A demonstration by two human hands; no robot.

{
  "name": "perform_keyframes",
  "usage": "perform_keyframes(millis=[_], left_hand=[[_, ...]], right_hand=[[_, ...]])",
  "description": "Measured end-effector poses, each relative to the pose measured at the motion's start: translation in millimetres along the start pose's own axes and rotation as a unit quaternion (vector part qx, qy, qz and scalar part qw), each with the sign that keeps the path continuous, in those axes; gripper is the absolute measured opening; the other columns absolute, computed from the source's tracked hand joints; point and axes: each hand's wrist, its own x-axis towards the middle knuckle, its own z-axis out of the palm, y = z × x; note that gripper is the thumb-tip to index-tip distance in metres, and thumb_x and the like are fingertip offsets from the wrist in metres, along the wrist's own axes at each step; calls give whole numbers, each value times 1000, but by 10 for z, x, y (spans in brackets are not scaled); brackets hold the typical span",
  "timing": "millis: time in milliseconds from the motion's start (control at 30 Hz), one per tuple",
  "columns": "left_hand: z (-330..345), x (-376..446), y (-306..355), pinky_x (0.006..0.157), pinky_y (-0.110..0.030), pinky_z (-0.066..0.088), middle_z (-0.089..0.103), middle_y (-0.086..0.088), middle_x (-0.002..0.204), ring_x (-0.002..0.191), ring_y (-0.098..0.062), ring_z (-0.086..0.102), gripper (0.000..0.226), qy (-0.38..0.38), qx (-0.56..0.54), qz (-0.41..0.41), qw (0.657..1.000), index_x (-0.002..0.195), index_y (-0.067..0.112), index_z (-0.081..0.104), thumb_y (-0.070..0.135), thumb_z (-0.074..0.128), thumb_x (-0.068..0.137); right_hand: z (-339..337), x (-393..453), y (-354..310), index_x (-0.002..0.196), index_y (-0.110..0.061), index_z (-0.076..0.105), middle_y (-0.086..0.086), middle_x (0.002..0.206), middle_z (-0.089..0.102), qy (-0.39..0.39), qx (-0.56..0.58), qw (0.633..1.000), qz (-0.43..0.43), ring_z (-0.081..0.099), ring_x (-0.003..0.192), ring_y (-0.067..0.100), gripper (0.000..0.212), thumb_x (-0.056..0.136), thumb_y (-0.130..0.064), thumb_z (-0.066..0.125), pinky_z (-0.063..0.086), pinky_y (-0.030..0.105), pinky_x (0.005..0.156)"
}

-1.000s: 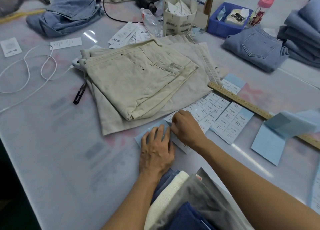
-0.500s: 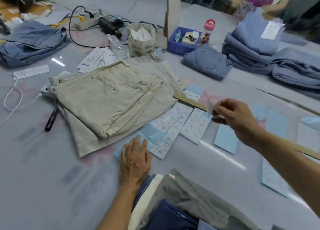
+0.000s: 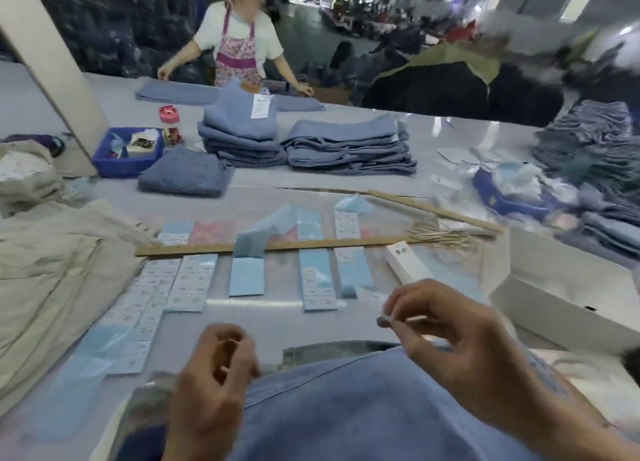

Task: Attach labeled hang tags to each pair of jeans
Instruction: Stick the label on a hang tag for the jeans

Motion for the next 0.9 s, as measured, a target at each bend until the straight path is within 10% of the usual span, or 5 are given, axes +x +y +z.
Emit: perform_keyframes(millis=[133, 533, 700, 900], left_hand=[[642, -285, 731, 40, -23, 35, 66, -15, 59, 47, -22, 52, 34, -211, -155, -116, 958, 77, 11, 68, 44, 71, 82], [993, -546, 1103, 34, -20, 27, 49, -12, 47, 35, -16, 35, 23, -287, -184, -131, 931, 65, 7, 67, 3, 76, 87], [1070, -607, 1173, 35, -19, 25, 47, -11, 47, 36, -13, 34, 23, -282, -199, -124, 930, 65, 4, 65, -2, 78, 82], [1131, -737, 1239, 43, -13, 36, 62, -5, 58, 45, -6, 46, 23, -246, -201, -26, 948, 70, 12, 69, 3, 70, 91]], right_hand=[[-42, -413, -147, 87, -12, 66, -3, 103, 63, 13, -204, 967, -150, 62, 89, 11, 9, 96, -12, 65, 46, 15, 83], [-363, -1110, -351, 101, -22, 63, -6, 102, 45, -34, -440, 886, -143, 42, 90, 5, 19, 107, -25, 45, 18, 7, 92], [-434, -1252, -281, 110, -26, 61, -11, 119, 54, 35, -388, 913, -123, 54, 106, 2, 9, 105, -26, 54, 38, 12, 90], [-483, -1258, -331, 92, -31, 71, -3, 83, 68, 231, 36, 961, 148, 67, 65, 16, 13, 89, -44, 71, 57, 25, 54]])
